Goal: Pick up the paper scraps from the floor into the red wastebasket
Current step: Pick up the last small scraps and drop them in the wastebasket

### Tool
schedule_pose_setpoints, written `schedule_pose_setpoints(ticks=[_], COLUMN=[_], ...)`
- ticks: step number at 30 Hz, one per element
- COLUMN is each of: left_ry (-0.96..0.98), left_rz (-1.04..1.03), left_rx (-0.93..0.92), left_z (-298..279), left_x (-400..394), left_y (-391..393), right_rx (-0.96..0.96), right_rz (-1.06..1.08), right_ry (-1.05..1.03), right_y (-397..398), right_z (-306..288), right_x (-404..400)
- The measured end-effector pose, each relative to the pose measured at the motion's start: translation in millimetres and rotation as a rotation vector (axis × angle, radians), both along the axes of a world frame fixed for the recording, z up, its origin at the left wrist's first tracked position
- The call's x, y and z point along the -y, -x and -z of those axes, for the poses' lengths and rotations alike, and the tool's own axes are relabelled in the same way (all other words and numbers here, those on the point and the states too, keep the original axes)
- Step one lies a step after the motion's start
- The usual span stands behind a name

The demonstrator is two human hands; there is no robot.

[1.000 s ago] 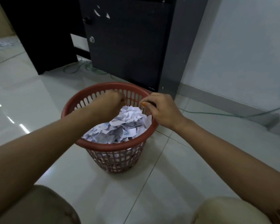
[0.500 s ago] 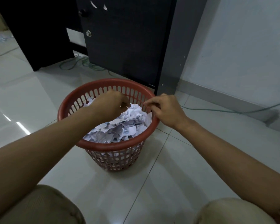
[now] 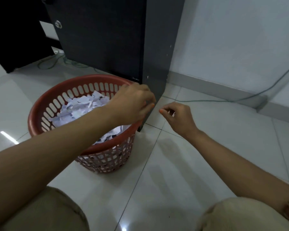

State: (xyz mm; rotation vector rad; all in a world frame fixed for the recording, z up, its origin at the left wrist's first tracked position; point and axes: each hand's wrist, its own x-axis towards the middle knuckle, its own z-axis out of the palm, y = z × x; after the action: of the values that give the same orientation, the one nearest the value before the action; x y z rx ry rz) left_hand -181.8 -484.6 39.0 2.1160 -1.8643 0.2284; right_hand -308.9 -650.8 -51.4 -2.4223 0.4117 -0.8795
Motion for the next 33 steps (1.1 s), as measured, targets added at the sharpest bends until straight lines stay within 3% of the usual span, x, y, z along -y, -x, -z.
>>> schedule_pose_setpoints(ticks=[10,18,24,29,33], left_ry=[-0.300,-0.401,-0.467,-0.509,-0.506], left_rz=[0.123,0.141,0.125,0.110,0.112], left_rx=[0.113,0.101,0.081,0.079,0.070], left_z=[37.3,55.2,71.3,78.4,80.7], left_x=[52.8,75.7,86.9,92.5,95.9], left_y=[39.8,53.2,54.5,55.1,56.5], right_rx=[-0.281,-0.532,-0.608,-0.541,-0.539], right_rz=[0.199,0.363,0.412,0.408,0.342], right_ry=[-0.133,-0.328,-0.304,-0.283,-0.097], right_y=[68.4,95.2,95.8,86.8,79.6], right_z=[115.4,182.4,205.0,213.7,219.0], right_x=[40.5,51.4,51.5,52.7,53.1])
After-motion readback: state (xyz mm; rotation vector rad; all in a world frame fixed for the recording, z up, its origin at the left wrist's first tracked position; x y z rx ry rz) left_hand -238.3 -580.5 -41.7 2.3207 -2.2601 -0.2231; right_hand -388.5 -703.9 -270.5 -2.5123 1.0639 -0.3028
